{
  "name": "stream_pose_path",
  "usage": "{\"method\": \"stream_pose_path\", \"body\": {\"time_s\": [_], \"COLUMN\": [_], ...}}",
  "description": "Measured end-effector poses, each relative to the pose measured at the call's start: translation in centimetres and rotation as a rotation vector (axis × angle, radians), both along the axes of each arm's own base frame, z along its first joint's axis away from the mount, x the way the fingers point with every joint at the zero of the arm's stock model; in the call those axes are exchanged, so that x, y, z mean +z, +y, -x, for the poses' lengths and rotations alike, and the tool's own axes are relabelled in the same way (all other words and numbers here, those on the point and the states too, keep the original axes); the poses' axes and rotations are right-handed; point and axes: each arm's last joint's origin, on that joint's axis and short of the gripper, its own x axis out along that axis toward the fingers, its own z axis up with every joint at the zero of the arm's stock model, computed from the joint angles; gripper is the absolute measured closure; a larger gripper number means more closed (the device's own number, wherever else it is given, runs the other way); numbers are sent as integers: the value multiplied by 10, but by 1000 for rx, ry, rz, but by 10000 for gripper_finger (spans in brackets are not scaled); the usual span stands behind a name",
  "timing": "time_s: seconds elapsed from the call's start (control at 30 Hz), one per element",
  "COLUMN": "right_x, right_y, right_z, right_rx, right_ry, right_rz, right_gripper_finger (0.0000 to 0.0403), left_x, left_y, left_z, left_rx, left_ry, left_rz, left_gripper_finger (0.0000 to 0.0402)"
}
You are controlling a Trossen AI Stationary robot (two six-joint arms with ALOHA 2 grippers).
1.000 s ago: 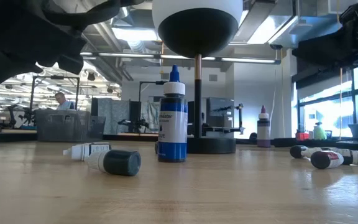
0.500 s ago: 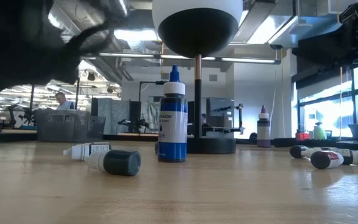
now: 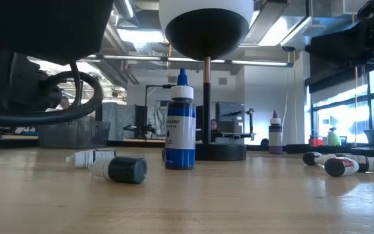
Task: Pick & Place food coloring
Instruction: Put the big red food coloring bottle into the black container
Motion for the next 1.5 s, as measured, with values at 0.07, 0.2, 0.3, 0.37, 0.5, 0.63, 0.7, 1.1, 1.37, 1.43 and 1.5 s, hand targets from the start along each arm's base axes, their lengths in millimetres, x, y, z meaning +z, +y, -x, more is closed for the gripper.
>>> {"method": "stream_pose_path", "body": {"time_s": [0.07,0.2,0.3,0.37,0.5,0.63,0.7,1.1,1.37,1.43,1.5], "right_x": [0,0,0,0,0,0,0,0,0,0,0], "right_y": [0,0,0,0,0,0,0,0,0,0,0], "right_z": [0,0,0,0,0,0,0,0,0,0,0], "right_rx": [-3,-4,-4,-4,-6,-7,-7,-6,-6,-6,-6], "right_ry": [1,2,2,2,3,3,3,3,3,3,3], "right_rz": [14,20,20,20,20,20,20,21,20,20,21], "right_gripper_finger": [230,230,230,230,230,230,230,230,230,230,230], "left_x": [0,-2,-4,-4,-2,-3,-3,-2,-2,-2,-2], "left_y": [0,-2,-3,-3,-1,-2,-2,-1,-1,-1,-1], "left_z": [0,-3,-5,-5,-3,-2,-2,0,0,0,0], "left_rx": [-11,-18,-24,-27,-27,-30,-29,-35,-27,-17,-17], "left_ry": [-1,-38,-71,-71,-45,-38,-38,2,1,0,-1], "left_rz": [9,26,37,34,17,12,14,22,18,11,11], "left_gripper_finger": [258,258,258,258,258,258,258,258,258,258,258]}}
